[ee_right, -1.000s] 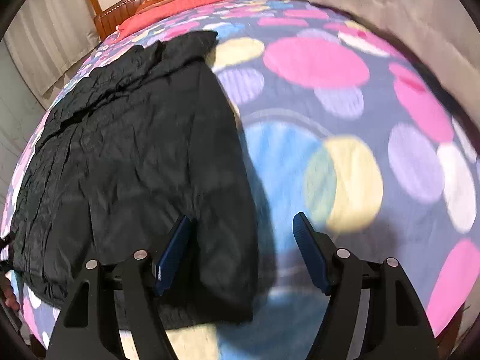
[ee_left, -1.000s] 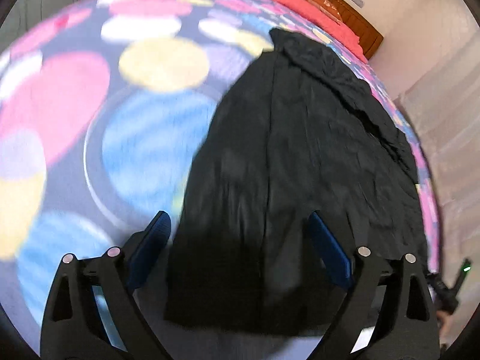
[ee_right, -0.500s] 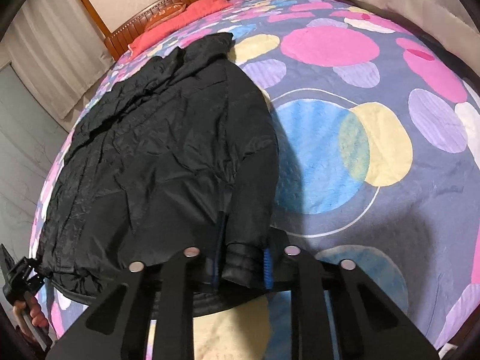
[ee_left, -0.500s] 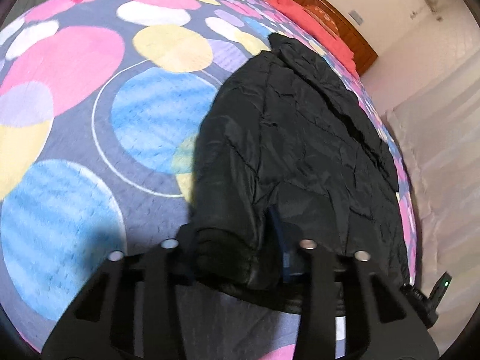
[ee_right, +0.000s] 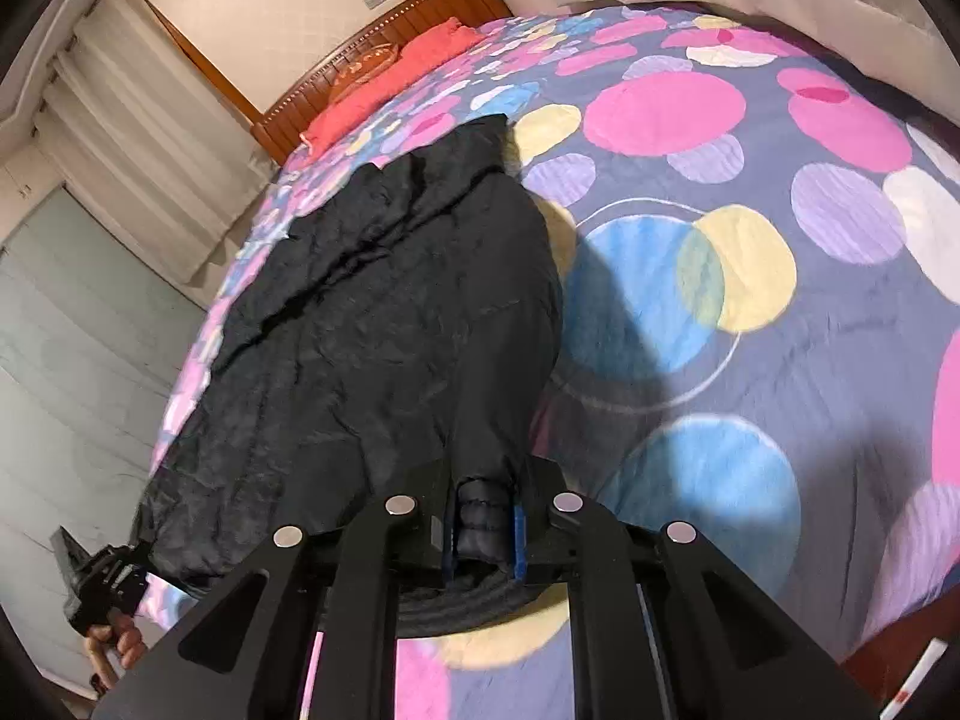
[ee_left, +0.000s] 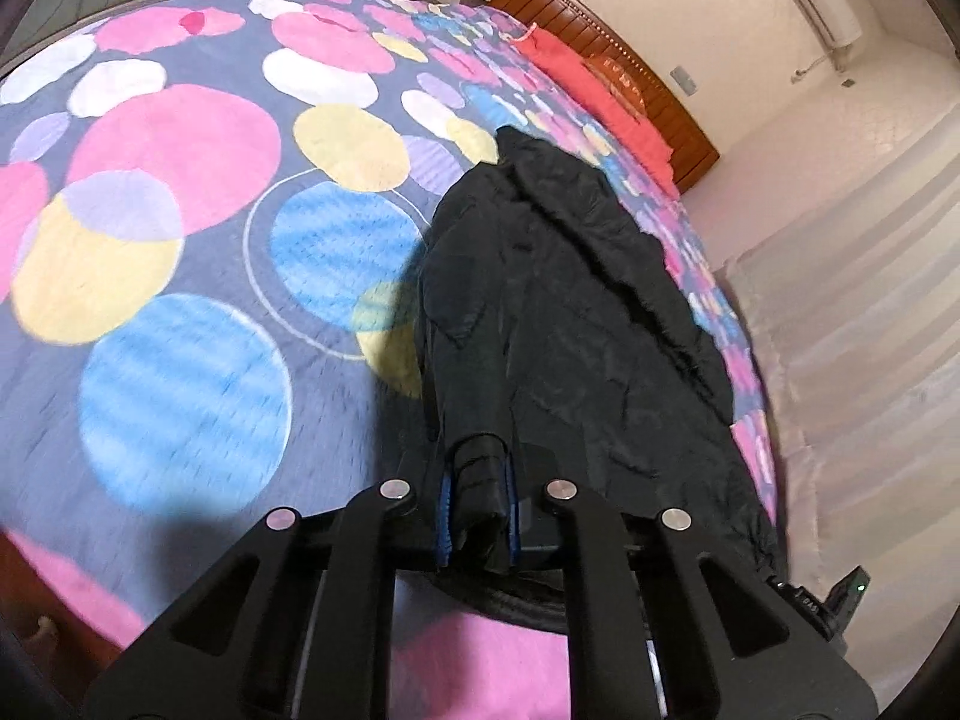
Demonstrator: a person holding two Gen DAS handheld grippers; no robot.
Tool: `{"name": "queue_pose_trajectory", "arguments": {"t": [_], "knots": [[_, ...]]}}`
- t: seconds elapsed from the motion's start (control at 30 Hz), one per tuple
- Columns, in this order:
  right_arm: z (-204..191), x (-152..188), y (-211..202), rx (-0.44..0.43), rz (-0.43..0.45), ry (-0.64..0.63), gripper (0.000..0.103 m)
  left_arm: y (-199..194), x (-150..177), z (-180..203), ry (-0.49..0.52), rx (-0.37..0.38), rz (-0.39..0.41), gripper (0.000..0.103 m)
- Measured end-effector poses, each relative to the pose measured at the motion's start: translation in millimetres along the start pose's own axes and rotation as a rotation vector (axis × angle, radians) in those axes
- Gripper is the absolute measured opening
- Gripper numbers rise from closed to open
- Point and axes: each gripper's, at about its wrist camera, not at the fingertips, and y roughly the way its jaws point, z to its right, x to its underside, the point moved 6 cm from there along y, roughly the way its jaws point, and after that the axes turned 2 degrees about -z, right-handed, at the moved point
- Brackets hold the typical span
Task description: Fold large clothes
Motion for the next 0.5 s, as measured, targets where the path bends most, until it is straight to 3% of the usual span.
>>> {"name": "queue_pose_trajectory", "arguments": {"t": [0.27, 0.5], "knots": [[-13.8, -7.4, -19.6, -0.123, 0.023, 0.044, 0.013, -26.0, -7.9, 21.5, 0.025, 0.036, 0.045, 0.011], [-41.6, -45.5, -22.7, -0.247, 0.062, 0.036, 0.013, -25.7, -51.9, 55.7, 0.059, 0.1, 0.098, 0.011]]}}
